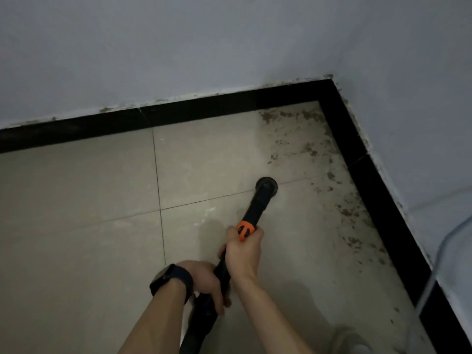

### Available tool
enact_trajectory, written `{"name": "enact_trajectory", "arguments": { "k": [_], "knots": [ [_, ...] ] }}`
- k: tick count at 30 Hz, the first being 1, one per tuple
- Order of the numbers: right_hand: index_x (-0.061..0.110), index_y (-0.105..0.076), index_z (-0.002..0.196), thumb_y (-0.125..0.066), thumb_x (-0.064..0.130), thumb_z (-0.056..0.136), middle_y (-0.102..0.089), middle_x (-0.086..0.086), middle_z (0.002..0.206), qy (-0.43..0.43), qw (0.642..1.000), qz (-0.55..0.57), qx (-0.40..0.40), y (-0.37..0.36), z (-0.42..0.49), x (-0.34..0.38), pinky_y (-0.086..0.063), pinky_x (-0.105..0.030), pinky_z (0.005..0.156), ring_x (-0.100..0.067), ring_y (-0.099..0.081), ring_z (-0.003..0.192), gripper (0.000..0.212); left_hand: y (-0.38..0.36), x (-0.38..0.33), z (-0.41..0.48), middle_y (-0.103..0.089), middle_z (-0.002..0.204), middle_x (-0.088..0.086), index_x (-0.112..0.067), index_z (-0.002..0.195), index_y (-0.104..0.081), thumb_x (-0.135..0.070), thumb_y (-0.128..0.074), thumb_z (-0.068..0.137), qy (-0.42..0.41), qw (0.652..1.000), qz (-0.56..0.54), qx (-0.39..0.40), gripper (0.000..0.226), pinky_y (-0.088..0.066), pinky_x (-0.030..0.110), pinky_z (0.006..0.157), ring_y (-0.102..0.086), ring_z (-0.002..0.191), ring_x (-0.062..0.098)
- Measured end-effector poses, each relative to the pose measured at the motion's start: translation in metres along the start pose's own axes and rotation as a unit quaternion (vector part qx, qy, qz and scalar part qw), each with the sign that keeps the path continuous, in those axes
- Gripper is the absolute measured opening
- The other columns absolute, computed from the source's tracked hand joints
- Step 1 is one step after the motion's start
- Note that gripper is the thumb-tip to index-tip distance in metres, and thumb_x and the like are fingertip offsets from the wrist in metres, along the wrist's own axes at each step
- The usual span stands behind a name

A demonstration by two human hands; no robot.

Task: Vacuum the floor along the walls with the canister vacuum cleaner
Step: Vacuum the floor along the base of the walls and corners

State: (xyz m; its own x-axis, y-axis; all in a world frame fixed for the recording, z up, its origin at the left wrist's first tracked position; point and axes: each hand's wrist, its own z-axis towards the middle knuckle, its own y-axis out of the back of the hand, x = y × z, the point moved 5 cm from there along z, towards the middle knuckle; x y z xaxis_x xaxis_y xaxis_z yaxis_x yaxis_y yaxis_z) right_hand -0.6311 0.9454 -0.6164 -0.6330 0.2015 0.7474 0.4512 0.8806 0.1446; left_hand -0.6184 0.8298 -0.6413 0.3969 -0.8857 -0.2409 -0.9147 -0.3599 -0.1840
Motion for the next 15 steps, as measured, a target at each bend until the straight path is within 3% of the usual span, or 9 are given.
{"name": "enact_trajectory", "arguments": {
  "k": [6,15],
  "knots": [
    [0.017,-0.039,0.113,-0.060,0.018,0.097,-0.066,-0.015,0.074,-0.009,1.000,0.020,-0.017,-0.001,0.001,-0.021,-0.052,-0.032,0.046,-0.018,-0.060,0.045,0.026,-0.002,0.007,0.002,-0.074,0.112,-0.002,-0.016,0.104,-0.077,-0.015,-0.086,0.060,0.040,0.998,0.037,-0.012,0.044,-0.053,0.041,0.098,-0.062,0.115,0.017],
    [0.009,-0.044,0.121,-0.064,0.018,0.095,-0.059,-0.007,0.066,0.003,0.999,0.027,-0.030,0.040,0.040,0.011,-0.053,-0.037,0.051,-0.021,-0.056,0.043,0.034,-0.016,-0.053,0.003,-0.074,0.104,0.008,-0.017,0.091,-0.070,-0.013,-0.083,0.071,-0.075,0.989,0.006,-0.125,0.024,-0.057,0.044,0.091,-0.069,0.100,0.023]
  ]
}}
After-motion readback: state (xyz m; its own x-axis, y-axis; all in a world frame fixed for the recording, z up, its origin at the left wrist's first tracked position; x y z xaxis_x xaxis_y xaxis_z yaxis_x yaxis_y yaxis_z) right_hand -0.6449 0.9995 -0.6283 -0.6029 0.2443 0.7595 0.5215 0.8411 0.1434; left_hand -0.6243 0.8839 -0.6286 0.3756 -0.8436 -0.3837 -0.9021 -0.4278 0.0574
